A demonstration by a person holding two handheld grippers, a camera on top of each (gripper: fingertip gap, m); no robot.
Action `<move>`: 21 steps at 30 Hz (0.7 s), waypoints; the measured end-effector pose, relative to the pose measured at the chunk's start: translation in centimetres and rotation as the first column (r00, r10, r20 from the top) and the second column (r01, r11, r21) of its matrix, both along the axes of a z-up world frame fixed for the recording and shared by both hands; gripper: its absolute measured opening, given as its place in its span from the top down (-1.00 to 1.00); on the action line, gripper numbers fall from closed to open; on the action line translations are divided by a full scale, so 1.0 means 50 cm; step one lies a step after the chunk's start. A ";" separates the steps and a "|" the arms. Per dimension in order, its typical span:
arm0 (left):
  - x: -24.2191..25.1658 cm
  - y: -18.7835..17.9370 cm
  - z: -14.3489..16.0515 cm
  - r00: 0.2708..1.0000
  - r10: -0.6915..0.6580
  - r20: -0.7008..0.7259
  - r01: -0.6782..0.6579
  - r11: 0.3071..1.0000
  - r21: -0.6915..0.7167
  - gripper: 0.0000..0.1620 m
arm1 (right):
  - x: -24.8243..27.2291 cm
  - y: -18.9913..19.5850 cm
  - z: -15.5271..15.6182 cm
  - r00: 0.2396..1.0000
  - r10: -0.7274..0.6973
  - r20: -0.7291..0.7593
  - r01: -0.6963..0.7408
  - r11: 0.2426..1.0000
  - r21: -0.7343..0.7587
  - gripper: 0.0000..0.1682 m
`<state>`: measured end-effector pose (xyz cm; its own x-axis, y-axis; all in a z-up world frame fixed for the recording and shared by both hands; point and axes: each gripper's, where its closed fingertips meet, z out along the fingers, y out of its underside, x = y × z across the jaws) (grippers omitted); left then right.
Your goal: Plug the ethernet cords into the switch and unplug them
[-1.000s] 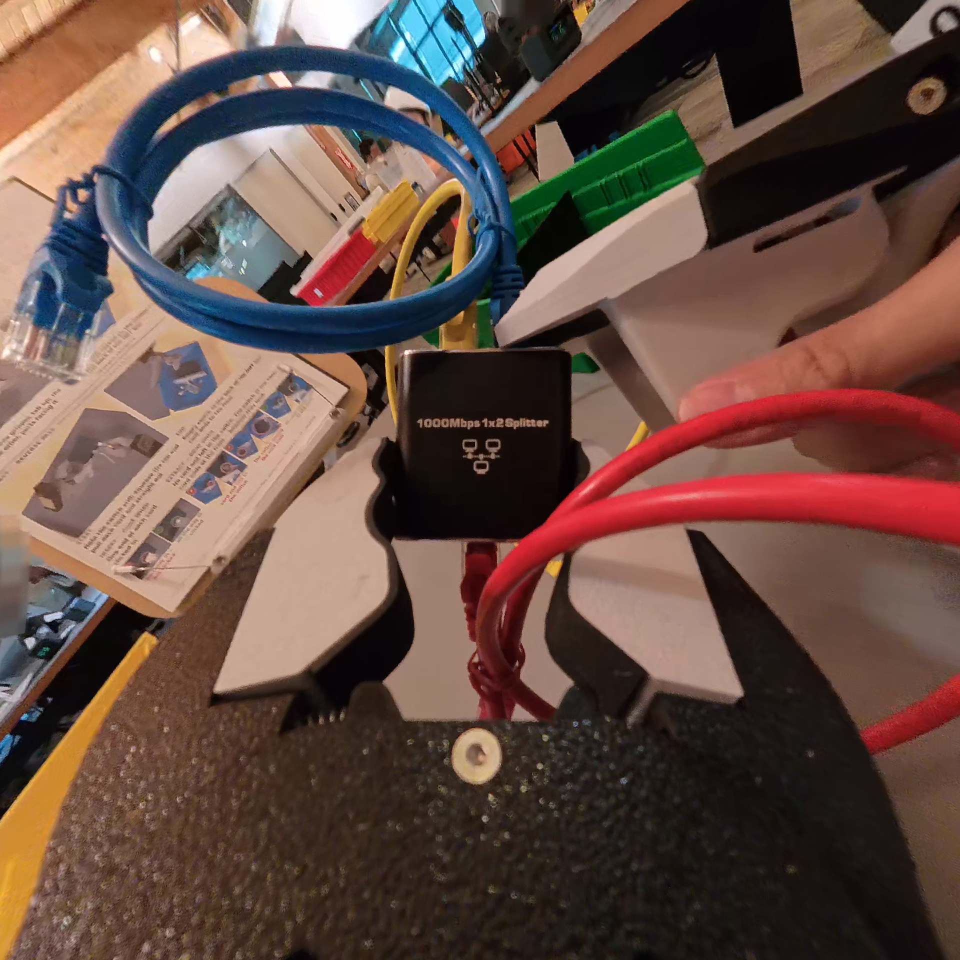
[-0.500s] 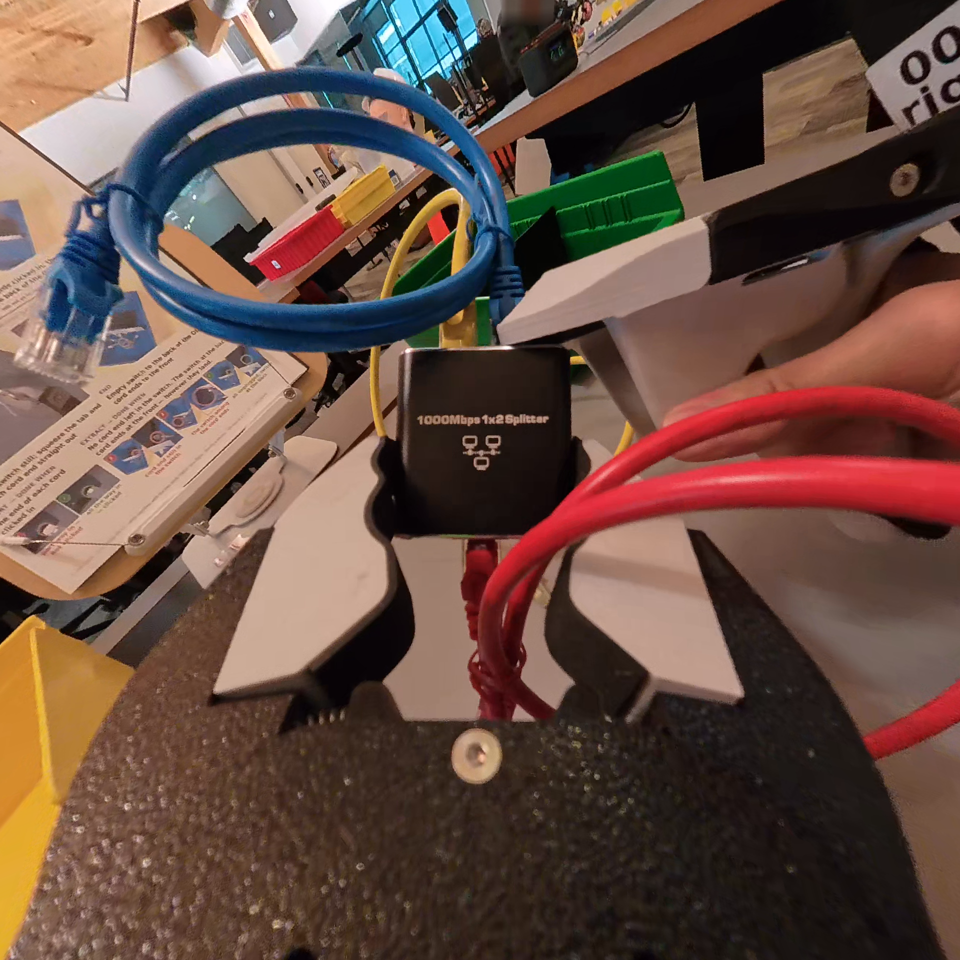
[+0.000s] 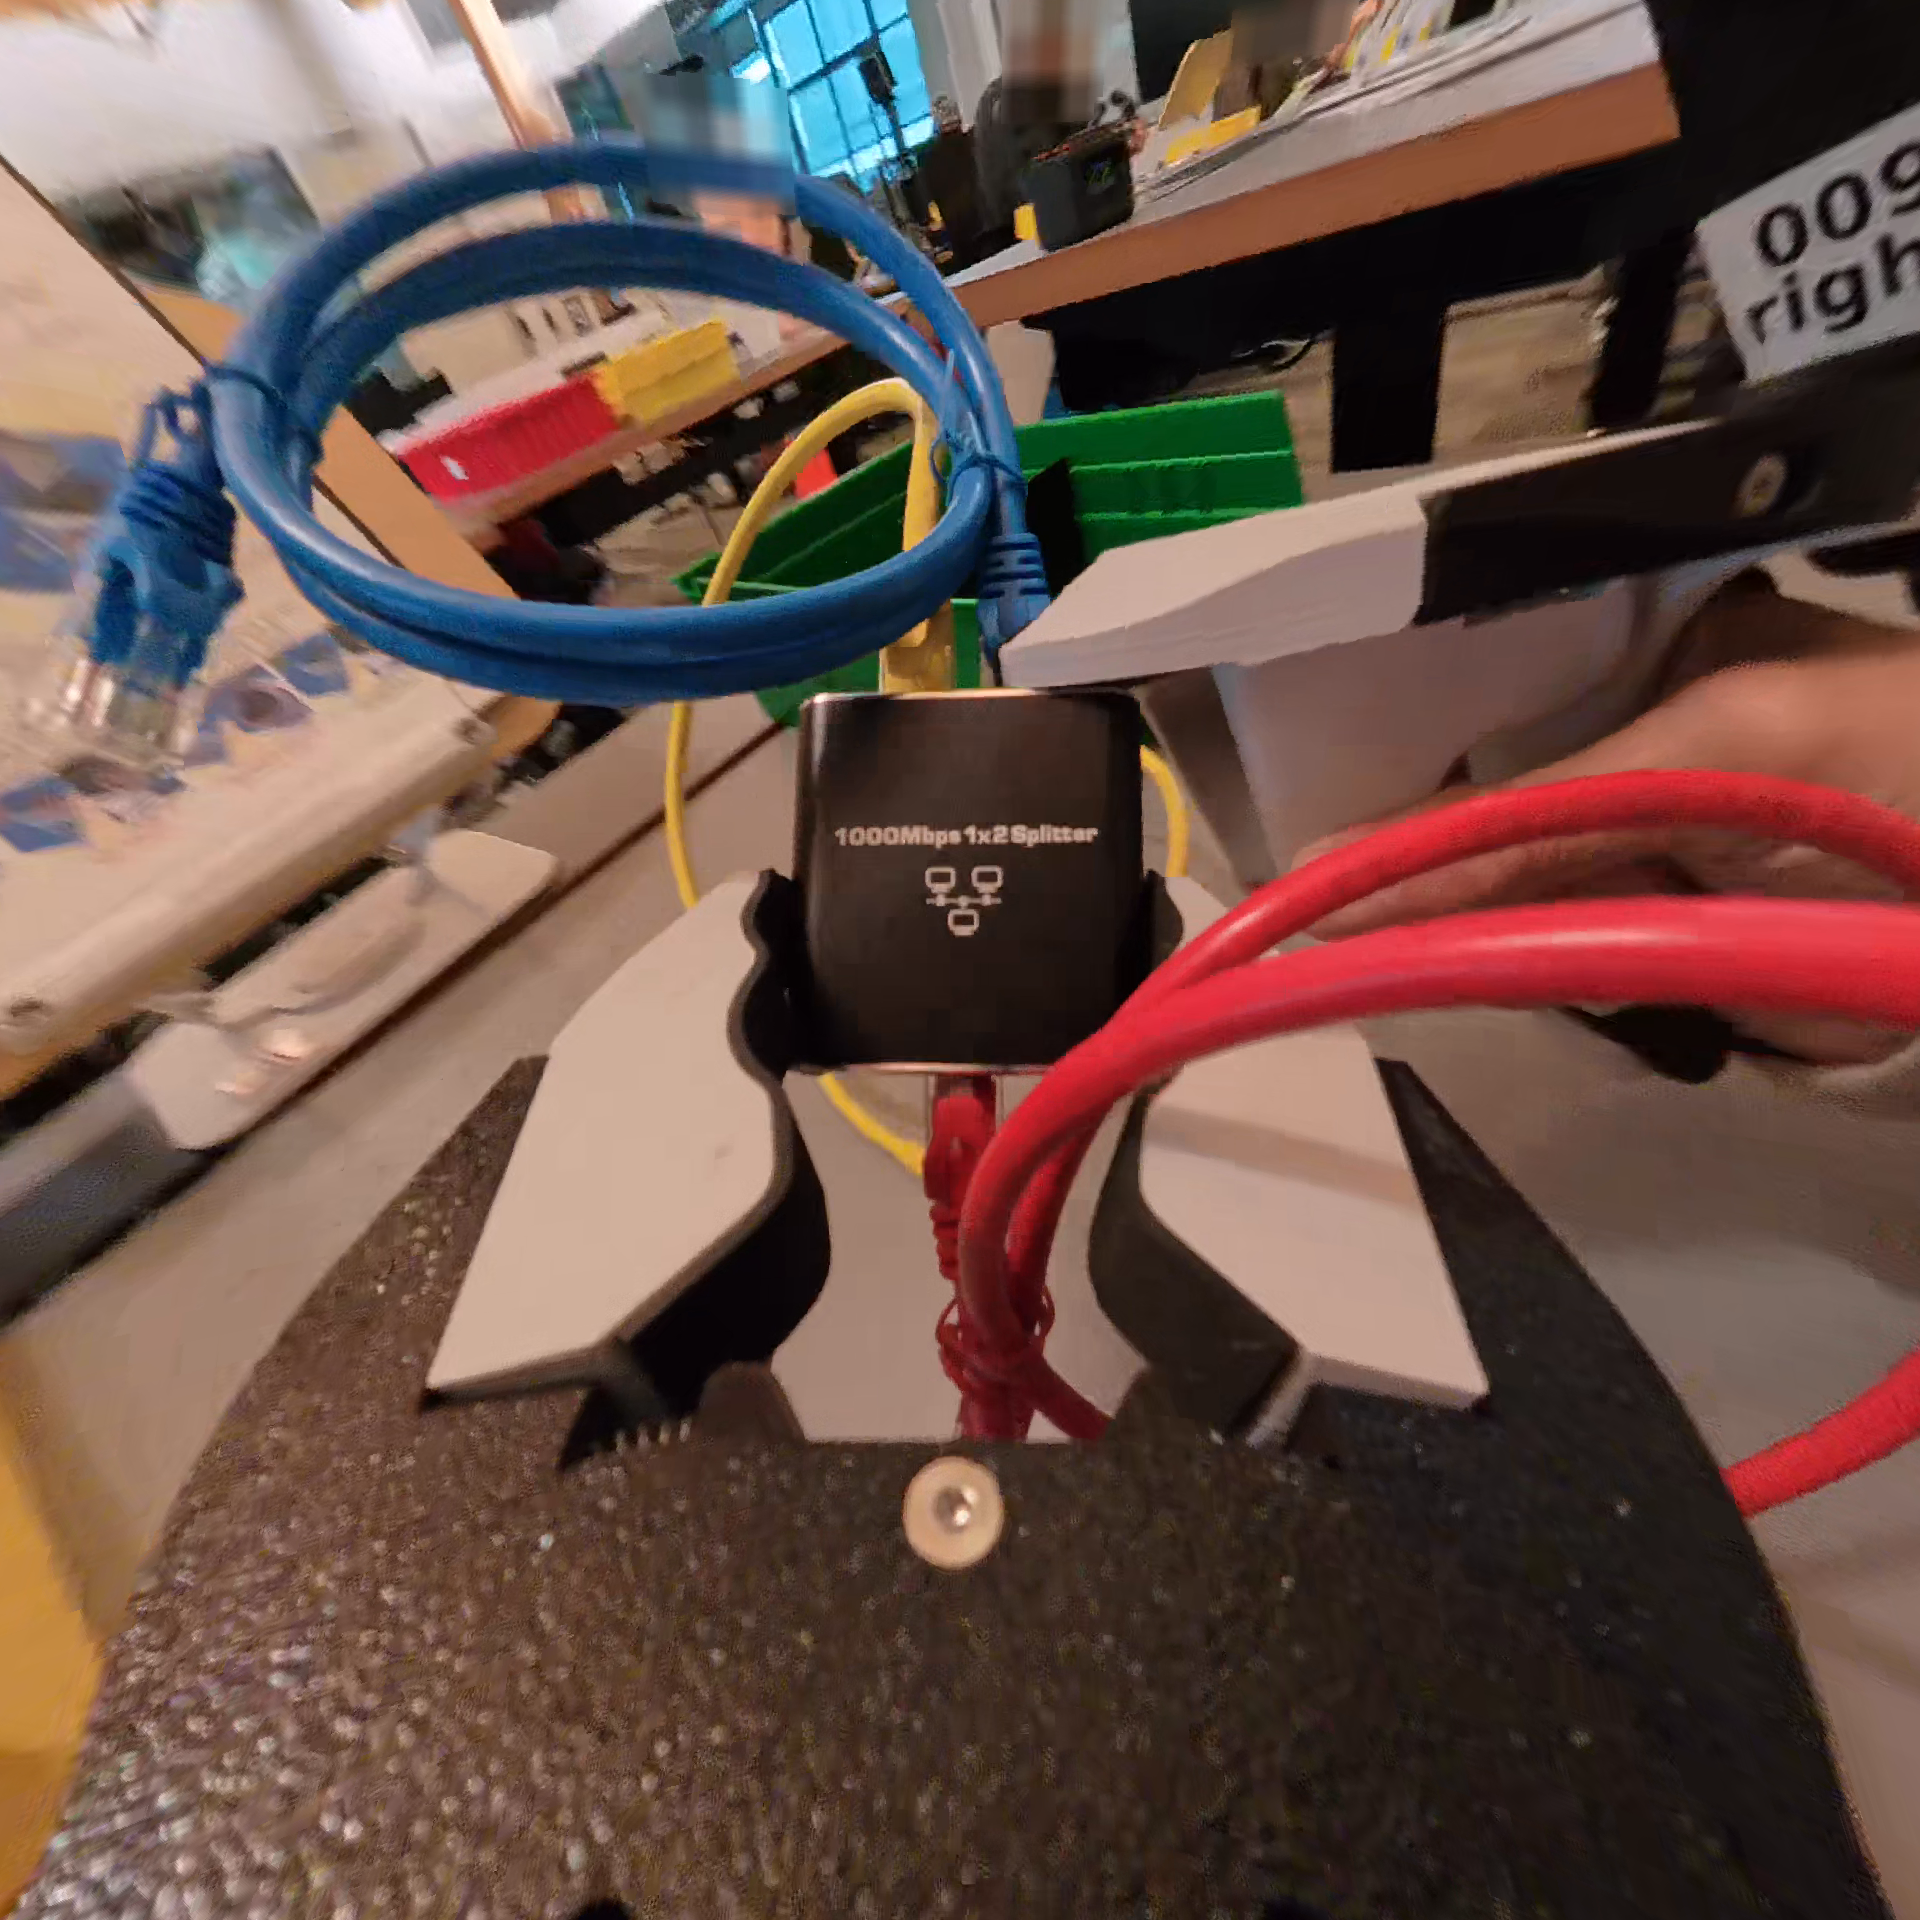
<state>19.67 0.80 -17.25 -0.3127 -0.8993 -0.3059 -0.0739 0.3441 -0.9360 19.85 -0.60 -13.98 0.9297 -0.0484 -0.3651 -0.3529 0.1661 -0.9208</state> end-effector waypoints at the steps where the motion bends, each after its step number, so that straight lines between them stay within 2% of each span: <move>1: 0.001 -0.003 -0.004 1.000 -0.014 -0.021 0.013 0.999 -0.036 0.22 | 0.003 0.000 -0.003 1.000 -0.013 0.021 0.014 1.000 -0.021 0.84; 7: 0.002 -0.012 -0.014 0.994 -0.079 -0.072 0.064 0.980 -0.187 0.23 | 0.007 -0.001 -0.008 0.991 -0.035 0.131 0.050 0.993 -0.109 0.86; 9: 0.003 -0.009 -0.015 0.996 -0.062 -0.058 0.053 0.987 -0.149 0.22 | 0.006 0.000 -0.009 0.990 -0.034 0.139 0.051 0.991 -0.120 0.86; 12: 0.005 0.004 -0.012 1.000 0.011 0.006 -0.011 1.000 0.011 0.22 | 0.004 0.000 -0.011 0.993 -0.027 0.112 0.039 0.994 -0.103 0.86; 15: 0.006 0.007 -0.010 0.999 0.032 0.030 -0.034 0.998 0.056 0.22 | 0.005 0.000 -0.012 0.997 -0.019 0.071 0.025 0.996 -0.080 0.86; 17: 0.006 0.004 -0.015 1.000 0.013 0.009 -0.013 1.000 0.001 0.22 | 0.007 0.000 -0.016 0.996 -0.027 0.083 0.035 0.995 -0.097 0.83; 19: 0.006 -0.005 -0.020 0.999 -0.037 -0.037 0.032 0.991 -0.129 0.22 | 0.010 -0.001 -0.016 0.995 -0.033 0.090 0.043 0.993 -0.108 0.86; 21: 0.006 -0.011 -0.023 0.996 -0.072 -0.060 0.059 0.978 -0.200 0.22 | 0.011 -0.002 -0.018 0.995 -0.035 0.092 0.046 0.992 -0.114 0.87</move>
<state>19.97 0.26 -18.42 -0.3867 -0.9168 -0.1002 -0.1221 0.1585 -0.9798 20.43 -0.69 -14.86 0.9550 -0.1239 -0.2696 -0.2628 0.0687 -0.9624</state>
